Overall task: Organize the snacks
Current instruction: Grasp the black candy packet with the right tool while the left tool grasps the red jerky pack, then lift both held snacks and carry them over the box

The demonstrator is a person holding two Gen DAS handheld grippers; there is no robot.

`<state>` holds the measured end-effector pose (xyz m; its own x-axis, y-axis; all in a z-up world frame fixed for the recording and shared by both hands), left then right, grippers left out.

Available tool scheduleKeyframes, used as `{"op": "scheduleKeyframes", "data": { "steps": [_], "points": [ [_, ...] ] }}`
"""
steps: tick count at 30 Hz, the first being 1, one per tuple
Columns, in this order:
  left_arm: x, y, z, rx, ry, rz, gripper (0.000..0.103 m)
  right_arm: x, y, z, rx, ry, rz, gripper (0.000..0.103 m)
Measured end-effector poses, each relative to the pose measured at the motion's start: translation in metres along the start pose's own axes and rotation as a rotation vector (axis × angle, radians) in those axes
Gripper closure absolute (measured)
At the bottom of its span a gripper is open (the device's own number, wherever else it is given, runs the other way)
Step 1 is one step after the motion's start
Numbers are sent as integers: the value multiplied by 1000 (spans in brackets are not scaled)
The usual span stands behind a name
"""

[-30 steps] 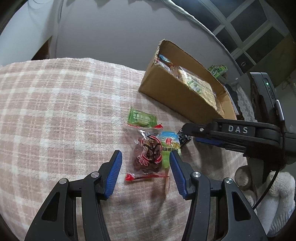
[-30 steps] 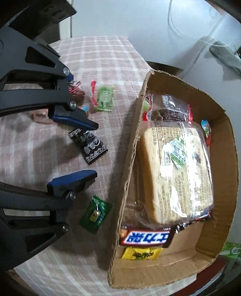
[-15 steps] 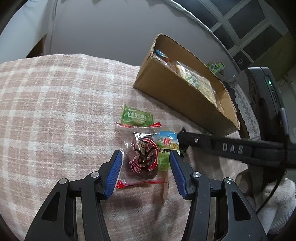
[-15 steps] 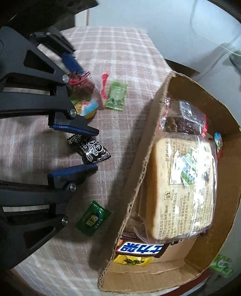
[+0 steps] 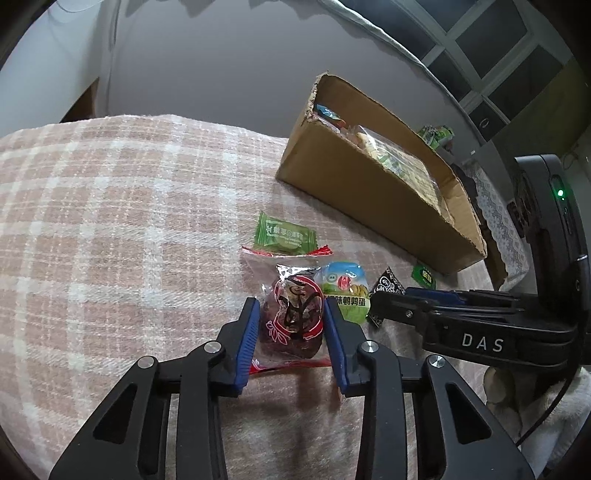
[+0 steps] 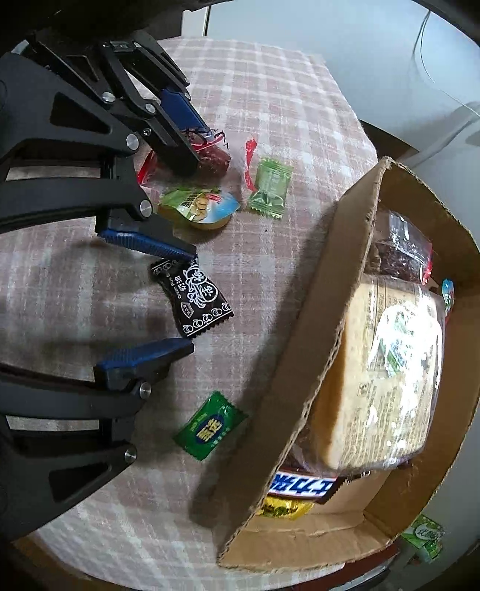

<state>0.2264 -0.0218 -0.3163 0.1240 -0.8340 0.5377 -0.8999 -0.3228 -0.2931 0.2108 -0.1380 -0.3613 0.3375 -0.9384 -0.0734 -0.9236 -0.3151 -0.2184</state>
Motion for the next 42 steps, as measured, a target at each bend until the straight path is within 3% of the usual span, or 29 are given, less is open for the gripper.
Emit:
{"op": "scheduleKeyframes", "data": {
  "steps": [4, 8, 18, 29, 31, 33, 34, 37, 40, 42],
  "points": [
    [-9, 0, -6, 12, -6, -19, 70, 2, 9, -4, -4, -20, -7, 58],
    [-18, -2, -13, 24, -8, -50, 71, 3, 7, -3, -1, -39, -21, 86],
    [-22, -1, -20, 33, -11, -57, 71, 0, 12, -9, 15, -62, -62, 92],
    [-21, -1, -18, 36, -14, -66, 71, 27, -10, -17, 12, -126, -20, 93],
    [-21, -1, -19, 38, -13, -67, 71, 33, -14, -14, 17, -122, 2, 80],
    [-21, -2, -19, 38, -12, -69, 71, 39, -19, -18, 37, -107, 17, 48],
    [-21, -2, -19, 39, -11, -69, 71, 42, -22, -20, 42, -100, 21, 45],
    [-20, -2, -18, 40, -13, -70, 71, 40, -38, -14, 29, -89, 16, 45],
    [-20, -3, -18, 40, -13, -73, 71, 31, -53, -5, 15, -54, -18, 52],
    [-20, -5, -18, 41, -15, -71, 71, 29, -60, -4, 7, -24, -59, 71]
  ]
}}
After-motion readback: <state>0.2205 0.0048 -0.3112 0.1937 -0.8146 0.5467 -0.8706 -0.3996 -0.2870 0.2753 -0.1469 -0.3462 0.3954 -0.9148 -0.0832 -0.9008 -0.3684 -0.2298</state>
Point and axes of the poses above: each gripper's, at about its wrist camera, not at the fingertips, and z roughly the way its jaws point, x to its right, y to its underside, the point moved 6 cm from there along z, roughly the way its jaws point, and after that the axes turned 15 degrees about -z, right-handed, at the moved point
